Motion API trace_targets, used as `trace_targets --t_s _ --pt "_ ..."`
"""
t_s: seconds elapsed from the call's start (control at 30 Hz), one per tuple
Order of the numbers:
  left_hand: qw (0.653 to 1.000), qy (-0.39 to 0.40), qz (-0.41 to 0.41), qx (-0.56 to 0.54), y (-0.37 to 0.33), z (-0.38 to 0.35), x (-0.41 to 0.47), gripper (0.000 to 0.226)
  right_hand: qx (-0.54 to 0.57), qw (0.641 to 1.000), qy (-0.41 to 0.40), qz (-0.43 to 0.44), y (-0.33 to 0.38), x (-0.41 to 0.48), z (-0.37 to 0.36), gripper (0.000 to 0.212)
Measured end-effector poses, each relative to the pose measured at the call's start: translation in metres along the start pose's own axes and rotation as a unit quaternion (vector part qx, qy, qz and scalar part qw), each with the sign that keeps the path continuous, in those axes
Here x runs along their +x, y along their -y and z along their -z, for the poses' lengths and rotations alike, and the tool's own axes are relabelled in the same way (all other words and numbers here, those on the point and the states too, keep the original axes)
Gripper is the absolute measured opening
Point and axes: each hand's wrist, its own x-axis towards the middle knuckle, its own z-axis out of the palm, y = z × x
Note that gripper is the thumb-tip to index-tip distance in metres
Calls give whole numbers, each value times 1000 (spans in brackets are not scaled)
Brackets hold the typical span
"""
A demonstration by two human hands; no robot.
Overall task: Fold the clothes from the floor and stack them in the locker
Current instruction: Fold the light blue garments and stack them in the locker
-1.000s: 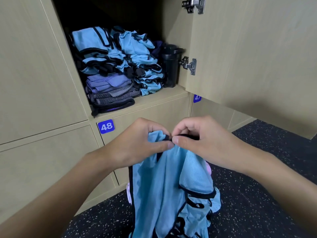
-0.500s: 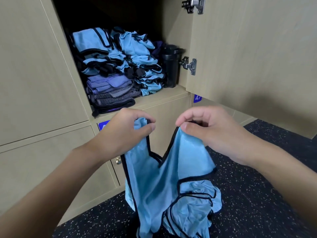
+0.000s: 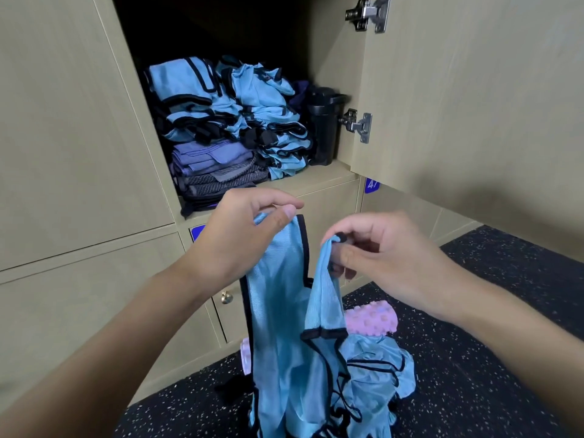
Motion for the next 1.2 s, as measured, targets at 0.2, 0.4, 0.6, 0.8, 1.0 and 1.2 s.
trace_targets --t_s 0.2,0.4,0.6,0.8,1.0,1.2 --pt "996 20 -21 -86 -16 -4 -5 14 26 999 -27 18 -2 4 -10 14" --pt "992 17 -30 -123 -16 -1 -5 16 63 994 -77 40 -1 6 -12 5" --pt "988 52 -52 -137 -17 6 -5 14 94 977 -185 42 1 15 -8 16" --pt "990 71 -20 -116 -28 14 -7 39 86 959 -265 55 8 22 -4 29" --pt "998 27 2 -60 -37 14 -7 25 87 959 -261 70 12 18 -1 26" --pt "999 19 -7 -42 -41 16 -13 20 91 951 -284 85 14 12 0 28"
